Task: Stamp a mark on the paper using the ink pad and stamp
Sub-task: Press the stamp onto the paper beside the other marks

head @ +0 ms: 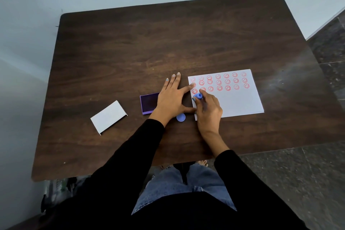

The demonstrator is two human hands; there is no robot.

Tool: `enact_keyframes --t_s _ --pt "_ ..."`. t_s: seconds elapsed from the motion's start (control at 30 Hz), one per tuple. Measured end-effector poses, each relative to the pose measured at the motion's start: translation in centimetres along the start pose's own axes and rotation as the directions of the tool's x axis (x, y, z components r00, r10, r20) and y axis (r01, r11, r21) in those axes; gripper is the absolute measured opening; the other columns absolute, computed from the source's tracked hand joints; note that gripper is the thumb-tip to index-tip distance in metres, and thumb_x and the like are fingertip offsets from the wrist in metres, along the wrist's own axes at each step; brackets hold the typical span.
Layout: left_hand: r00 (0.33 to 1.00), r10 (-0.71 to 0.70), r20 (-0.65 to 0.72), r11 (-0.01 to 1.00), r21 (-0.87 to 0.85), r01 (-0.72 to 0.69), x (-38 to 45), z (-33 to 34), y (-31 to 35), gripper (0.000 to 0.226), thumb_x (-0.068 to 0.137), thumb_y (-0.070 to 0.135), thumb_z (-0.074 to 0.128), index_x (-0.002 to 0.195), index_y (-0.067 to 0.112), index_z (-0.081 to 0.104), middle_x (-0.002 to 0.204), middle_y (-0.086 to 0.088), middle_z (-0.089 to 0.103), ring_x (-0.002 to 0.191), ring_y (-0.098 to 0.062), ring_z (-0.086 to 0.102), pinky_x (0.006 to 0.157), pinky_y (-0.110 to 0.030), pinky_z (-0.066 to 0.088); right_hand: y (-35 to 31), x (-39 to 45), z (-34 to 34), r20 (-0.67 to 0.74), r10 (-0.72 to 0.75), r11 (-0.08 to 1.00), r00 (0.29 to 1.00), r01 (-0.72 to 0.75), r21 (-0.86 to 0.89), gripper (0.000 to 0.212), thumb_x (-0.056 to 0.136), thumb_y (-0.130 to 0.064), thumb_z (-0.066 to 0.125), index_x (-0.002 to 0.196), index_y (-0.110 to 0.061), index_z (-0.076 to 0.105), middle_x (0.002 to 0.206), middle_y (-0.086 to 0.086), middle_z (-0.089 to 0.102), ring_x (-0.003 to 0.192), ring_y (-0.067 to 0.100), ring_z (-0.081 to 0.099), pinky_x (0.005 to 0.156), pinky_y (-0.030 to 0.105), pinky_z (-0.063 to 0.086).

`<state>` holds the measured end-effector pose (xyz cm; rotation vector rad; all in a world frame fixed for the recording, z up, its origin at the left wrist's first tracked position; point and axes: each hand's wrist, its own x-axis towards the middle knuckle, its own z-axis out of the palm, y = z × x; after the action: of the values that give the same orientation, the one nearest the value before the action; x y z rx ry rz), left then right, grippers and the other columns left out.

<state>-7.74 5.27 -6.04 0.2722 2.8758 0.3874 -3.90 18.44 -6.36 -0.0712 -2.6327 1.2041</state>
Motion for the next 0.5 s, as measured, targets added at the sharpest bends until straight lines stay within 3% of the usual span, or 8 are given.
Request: enact_keyframes --t_s 0.5 --pt "1.0 -0.001 -0.03 1.0 0.022 0.002 0.0 0.0 0.1 0.086 0.068 0.068 0.062 0.142 0.037 0.032 0.159 -0.017 0.006 0.147 -0.028 0.005 0.119 -0.043 -0.001 -0.6 1.2 -0.5 0.053 -0.021 0.997 0.998 0.025 -0.072 0.026 0.08 -0.011 0.07 0.1 0.005 0.065 0.096 0.023 0.07 0.089 0.035 0.062 0.077 0.038 0.051"
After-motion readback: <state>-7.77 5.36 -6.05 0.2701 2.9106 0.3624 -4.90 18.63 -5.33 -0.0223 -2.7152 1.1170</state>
